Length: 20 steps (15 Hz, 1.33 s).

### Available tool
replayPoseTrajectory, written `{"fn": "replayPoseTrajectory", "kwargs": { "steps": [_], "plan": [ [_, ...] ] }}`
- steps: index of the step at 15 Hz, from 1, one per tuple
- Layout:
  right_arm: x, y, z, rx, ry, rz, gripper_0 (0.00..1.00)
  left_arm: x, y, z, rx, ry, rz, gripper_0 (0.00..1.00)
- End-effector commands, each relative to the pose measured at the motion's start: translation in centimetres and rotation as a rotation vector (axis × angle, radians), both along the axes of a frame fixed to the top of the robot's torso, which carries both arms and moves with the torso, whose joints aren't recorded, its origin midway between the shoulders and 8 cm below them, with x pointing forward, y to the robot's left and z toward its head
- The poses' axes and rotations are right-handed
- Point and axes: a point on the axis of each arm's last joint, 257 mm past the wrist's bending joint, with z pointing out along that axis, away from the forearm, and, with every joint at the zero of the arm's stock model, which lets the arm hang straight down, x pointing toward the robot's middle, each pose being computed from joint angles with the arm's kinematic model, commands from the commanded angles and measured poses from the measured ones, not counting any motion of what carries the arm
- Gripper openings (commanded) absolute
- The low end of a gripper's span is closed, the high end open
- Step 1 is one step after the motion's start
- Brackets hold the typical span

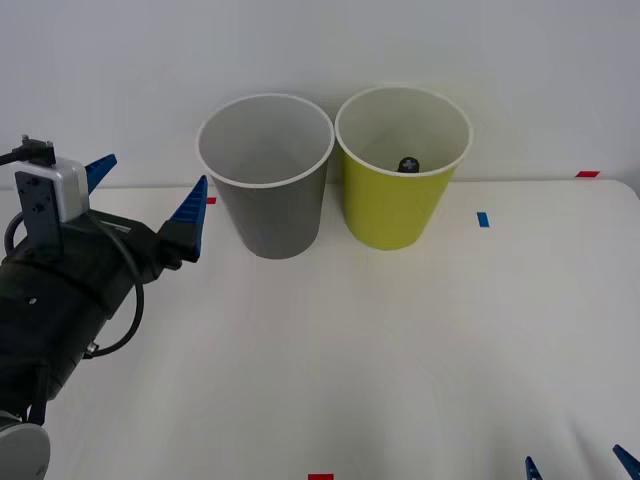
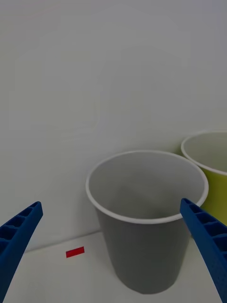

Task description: Put cans in the gray bin and PET bottles in the light green bin.

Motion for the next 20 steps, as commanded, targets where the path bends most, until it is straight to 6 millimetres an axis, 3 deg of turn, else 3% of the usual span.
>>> {"fn": "replayPoseTrajectory", "kwargs": {
  "steps": [1, 8, 11, 15, 20],
  "plan": [
    [0.0, 0.0, 0.0, 0.0, 0.0, 0.0, 1.0, -1.2, 1.2, -3.3, -0.01, 0.075, 0.028, 1.0],
    [0.0, 0.0, 0.0, 0.0, 0.0, 0.0, 1.0, -3.1, 2.0, -7.9, -0.031, 0.196, 0.023, 1.0],
    [0.0, 0.0, 0.0, 0.0, 0.0, 0.0, 1.0, -3.0, 2.7, -9.2, -0.038, 0.126, 0.032, 1.0],
    [0.0, 0.0, 0.0, 0.0, 0.0, 0.0, 1.0, -3.8, 3.1, -13.3, -0.045, 0.053, 0.05, 1.0],
    [0.0, 0.0, 0.0, 0.0, 0.0, 0.0, 1.0, -7.9, 4.6, -20.2, 0.007, 0.124, 0.131, 1.0]
  ]
}}
